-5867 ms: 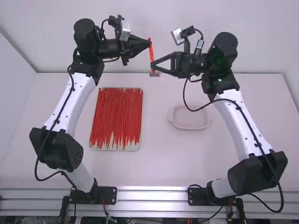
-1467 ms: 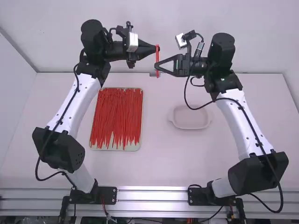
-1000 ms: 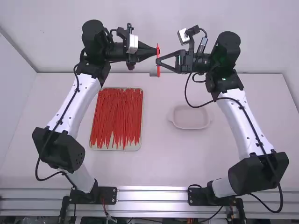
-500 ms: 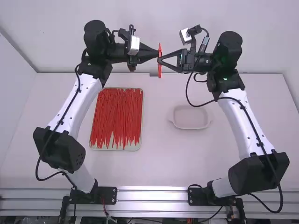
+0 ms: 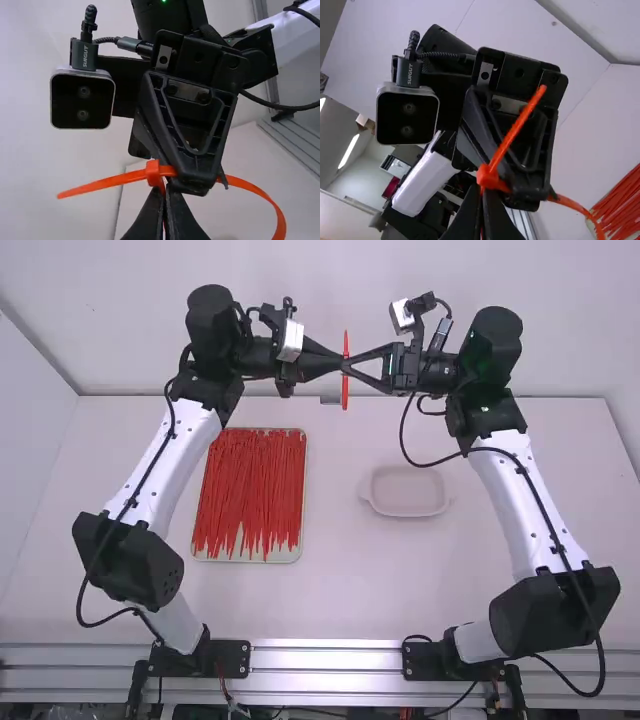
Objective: Fasten the cable tie
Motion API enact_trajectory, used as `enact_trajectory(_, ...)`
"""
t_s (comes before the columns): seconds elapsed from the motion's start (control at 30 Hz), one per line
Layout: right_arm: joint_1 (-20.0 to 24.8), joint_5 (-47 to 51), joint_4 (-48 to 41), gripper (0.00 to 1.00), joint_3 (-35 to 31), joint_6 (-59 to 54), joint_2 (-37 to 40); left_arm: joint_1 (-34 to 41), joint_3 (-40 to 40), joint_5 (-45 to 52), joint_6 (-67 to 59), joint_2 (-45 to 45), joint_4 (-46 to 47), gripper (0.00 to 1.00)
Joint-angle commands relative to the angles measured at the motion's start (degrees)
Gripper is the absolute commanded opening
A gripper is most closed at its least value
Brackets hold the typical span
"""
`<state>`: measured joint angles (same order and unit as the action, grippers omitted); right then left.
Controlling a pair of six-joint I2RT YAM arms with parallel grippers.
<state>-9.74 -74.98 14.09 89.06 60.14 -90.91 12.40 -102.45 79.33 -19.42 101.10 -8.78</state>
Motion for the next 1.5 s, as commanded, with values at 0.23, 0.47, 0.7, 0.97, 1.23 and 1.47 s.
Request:
enact_trajectory(0.23,1.57,2.73,0.48,0.13,0.11,0.04,0.22,1.9,1.38,5.09,-1.86,-0.7,0.17,0.02)
enact_trajectory(0.47,1.97,0.31,0.5,0.26,0.11,0.11,0.22,2.25,1.38,5.33,-0.42,-0.7,-0.26,0.02)
enact_trajectory(0.7,4.42,-0.37,0.48,0.39,0.11,0.13,0.22,2.27,1.4,5.31,-0.33,-0.7,-0.24,0.02)
enact_trajectory(0.97,5.64,-0.24,0.52,0.45,0.11,3.08,0.22,4.52,1.75,3.37,0.35,-0.7,-0.22,0.02)
enact_trajectory(1.23,4.42,-1.64,0.5,0.37,0.11,3.04,0.22,5.18,2.4,0.09,0.26,-0.7,-0.26,0.02)
enact_trajectory(1.47,4.44,-2.16,0.52,0.0,0.11,2.62,0.22,5.18,2.43,-2.38,0.42,-0.7,0.22,0.02)
